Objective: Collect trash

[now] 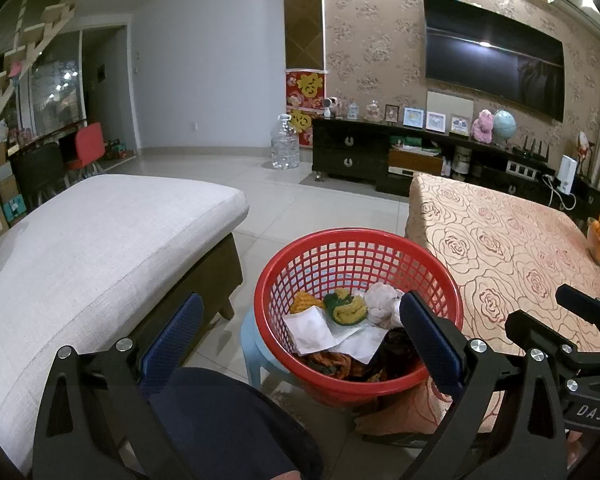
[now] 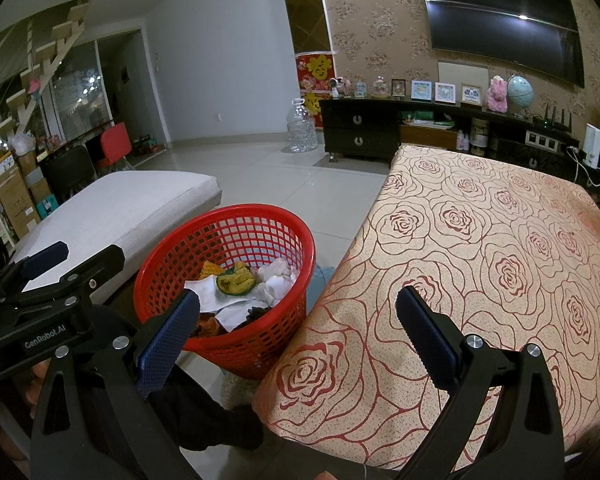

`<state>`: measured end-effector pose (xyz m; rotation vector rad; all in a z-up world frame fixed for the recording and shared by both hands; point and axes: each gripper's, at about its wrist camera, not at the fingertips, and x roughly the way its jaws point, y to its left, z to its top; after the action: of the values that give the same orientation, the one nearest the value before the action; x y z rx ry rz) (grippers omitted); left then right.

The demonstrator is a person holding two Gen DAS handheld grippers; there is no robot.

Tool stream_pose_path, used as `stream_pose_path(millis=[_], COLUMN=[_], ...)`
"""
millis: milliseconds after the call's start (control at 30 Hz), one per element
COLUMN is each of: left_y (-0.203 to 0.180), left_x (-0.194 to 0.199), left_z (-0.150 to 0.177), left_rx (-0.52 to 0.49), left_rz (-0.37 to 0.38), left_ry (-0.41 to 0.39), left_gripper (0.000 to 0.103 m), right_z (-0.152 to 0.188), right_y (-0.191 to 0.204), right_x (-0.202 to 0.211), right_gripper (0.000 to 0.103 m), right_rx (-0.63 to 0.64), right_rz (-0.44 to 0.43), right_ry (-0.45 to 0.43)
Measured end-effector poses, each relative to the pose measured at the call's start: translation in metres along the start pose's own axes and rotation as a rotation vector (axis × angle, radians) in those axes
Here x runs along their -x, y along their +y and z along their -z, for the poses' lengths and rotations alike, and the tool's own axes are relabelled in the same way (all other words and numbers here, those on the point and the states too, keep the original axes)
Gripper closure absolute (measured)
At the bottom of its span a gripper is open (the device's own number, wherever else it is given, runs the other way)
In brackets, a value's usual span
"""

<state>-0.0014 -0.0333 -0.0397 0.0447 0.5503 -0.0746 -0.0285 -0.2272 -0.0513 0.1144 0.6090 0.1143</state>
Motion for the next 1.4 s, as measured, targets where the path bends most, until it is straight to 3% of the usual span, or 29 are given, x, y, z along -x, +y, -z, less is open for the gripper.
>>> stream_pose_path(millis=[1400], left_y=[0.0028], left_x=[-0.0001], left_z=[0.0016], left_rx=[-0.004], left_rz=[0.000], left_ry=[-0.005], left_gripper=[0.008], right_z=[0.0071], right_y=[-0.0022], right_x=[-0.0054], right_gripper=[0.007], right_rx=[-0.003], right_rz=[-0.001], right_ry=[0.011])
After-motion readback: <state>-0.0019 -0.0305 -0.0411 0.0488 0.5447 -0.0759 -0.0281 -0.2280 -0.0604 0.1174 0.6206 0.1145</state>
